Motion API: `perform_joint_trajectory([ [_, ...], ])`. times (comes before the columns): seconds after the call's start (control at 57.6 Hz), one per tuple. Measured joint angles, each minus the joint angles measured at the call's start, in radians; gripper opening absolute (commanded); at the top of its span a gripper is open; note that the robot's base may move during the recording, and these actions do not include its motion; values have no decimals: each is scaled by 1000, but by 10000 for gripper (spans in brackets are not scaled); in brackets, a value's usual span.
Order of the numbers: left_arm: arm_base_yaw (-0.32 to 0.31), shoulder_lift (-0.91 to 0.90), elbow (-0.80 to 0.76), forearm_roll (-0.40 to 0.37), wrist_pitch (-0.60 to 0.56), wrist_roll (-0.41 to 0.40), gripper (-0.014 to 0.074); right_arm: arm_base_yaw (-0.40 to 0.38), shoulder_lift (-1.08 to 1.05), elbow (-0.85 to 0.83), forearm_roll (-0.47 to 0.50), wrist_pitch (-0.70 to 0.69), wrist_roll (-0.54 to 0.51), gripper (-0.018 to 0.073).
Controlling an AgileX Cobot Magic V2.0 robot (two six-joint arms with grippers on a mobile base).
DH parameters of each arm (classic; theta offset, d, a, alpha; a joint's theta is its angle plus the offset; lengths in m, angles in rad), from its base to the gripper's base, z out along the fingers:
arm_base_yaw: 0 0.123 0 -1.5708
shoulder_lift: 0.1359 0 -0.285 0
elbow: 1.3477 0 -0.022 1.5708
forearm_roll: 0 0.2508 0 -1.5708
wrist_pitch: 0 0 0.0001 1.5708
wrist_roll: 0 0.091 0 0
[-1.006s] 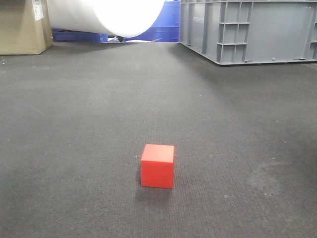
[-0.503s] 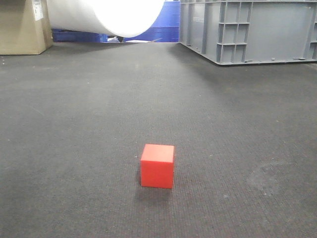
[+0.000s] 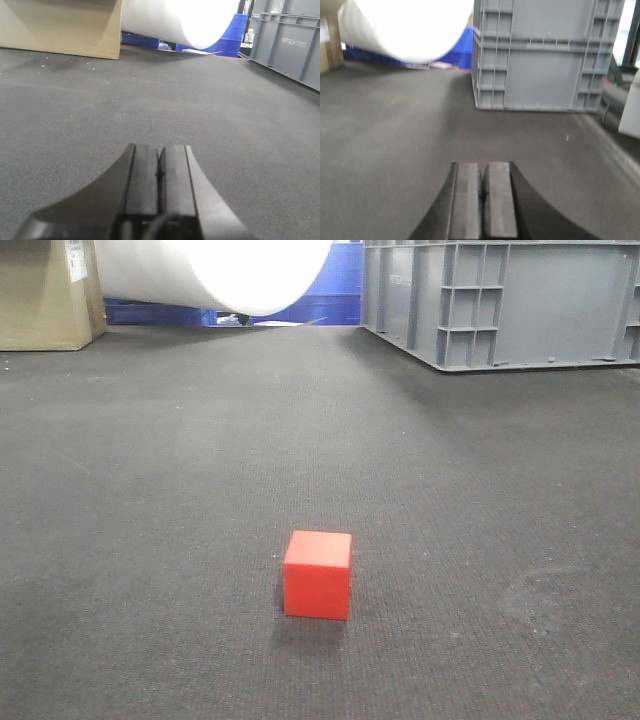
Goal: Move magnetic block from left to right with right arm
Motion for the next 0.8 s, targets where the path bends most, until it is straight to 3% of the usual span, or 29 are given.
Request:
perform_joint_trajectory([
  [0.33,0,0,0,0,0,0,-117,0,-70,126,-64,-48,113,55],
  [0.798,0,0,0,0,0,0,-117,0,-75,129,-78,-57,113,55],
])
